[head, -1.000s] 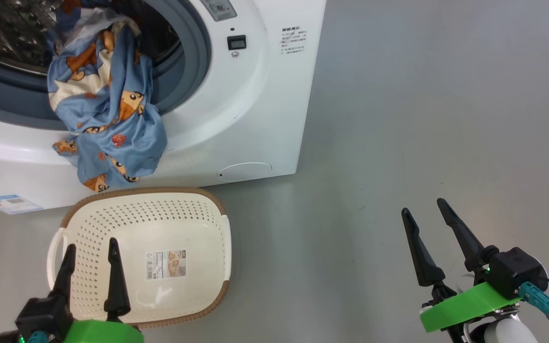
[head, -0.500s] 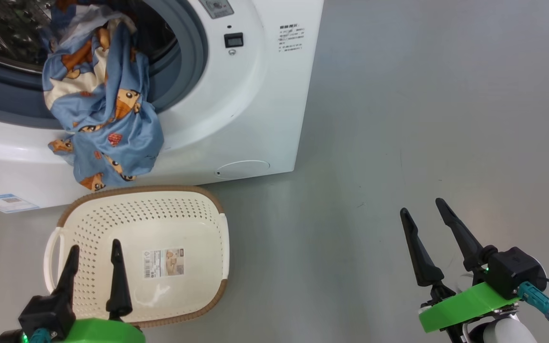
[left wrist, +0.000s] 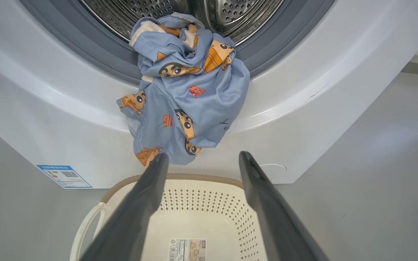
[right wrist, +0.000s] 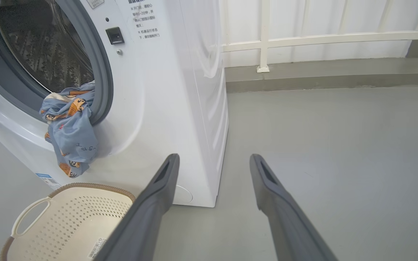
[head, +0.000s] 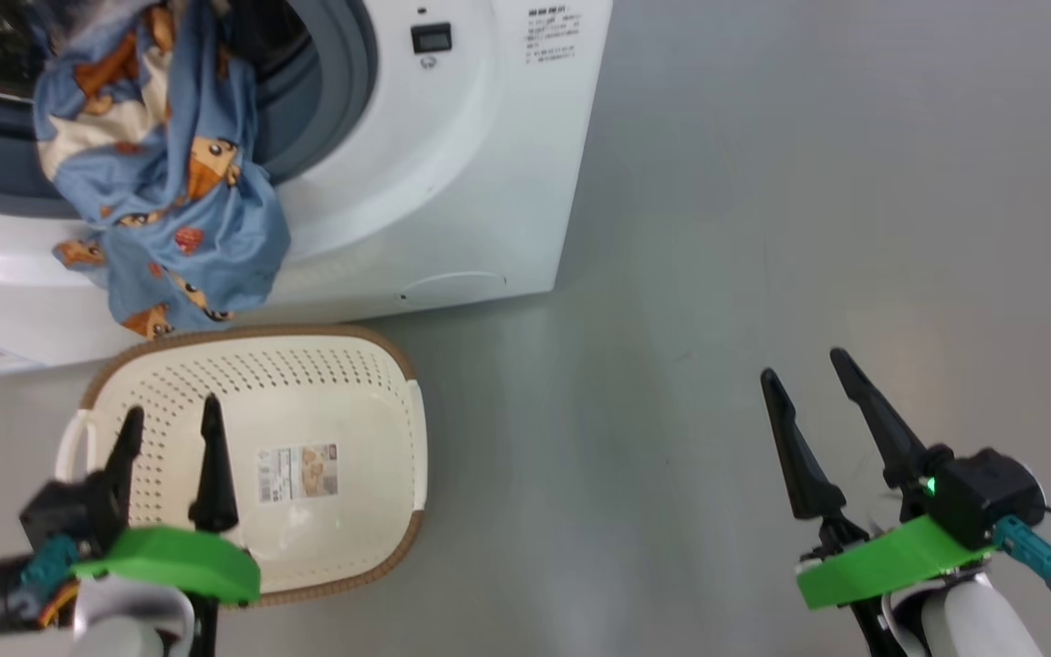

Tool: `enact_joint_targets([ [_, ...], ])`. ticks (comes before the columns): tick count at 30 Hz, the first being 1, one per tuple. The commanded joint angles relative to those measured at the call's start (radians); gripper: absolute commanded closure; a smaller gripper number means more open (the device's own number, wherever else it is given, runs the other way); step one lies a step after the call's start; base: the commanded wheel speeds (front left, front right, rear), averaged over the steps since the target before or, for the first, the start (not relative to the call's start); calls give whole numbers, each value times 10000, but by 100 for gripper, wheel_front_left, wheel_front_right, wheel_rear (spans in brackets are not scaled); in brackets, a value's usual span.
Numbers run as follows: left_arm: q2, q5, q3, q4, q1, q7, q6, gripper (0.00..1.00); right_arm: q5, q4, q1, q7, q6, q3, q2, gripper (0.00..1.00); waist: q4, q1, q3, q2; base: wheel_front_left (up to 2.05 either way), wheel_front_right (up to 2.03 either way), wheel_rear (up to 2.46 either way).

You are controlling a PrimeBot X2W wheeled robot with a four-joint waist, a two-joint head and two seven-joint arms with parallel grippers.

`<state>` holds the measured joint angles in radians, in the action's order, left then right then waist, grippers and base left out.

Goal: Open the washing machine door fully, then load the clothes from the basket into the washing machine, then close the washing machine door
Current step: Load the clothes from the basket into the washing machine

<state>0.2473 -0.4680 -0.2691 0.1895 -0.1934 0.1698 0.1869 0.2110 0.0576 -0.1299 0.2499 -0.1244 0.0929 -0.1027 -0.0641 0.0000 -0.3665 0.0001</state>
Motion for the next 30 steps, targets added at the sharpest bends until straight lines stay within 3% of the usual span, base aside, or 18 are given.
enact_joint_targets([
  [1, 204, -130, 391, 106, -557, 58, -165, 0, -33, -315, -244, 118, -63, 325, -55, 0, -91, 0, -397, -1, 0, 0, 0],
  [10, 266, -456, 710, 1959, -2395, 352, -671, 0, 118, -441, -836, 118, -63, 439, -33, 0, -502, 0, -1438, -1, 0, 0, 0],
  [20, 716, -715, 1055, 3686, -4496, 439, -1204, 0, 256, -522, -1348, 118, -63, 517, 41, 0, -868, 0, -2316, -1, 0, 0, 0],
  [30, 1255, -640, 1311, 4876, -5875, 340, -860, 0, 354, -468, -1687, 118, -63, 699, 133, 0, -1071, 0, -2815, -1, 0, 0, 0],
])
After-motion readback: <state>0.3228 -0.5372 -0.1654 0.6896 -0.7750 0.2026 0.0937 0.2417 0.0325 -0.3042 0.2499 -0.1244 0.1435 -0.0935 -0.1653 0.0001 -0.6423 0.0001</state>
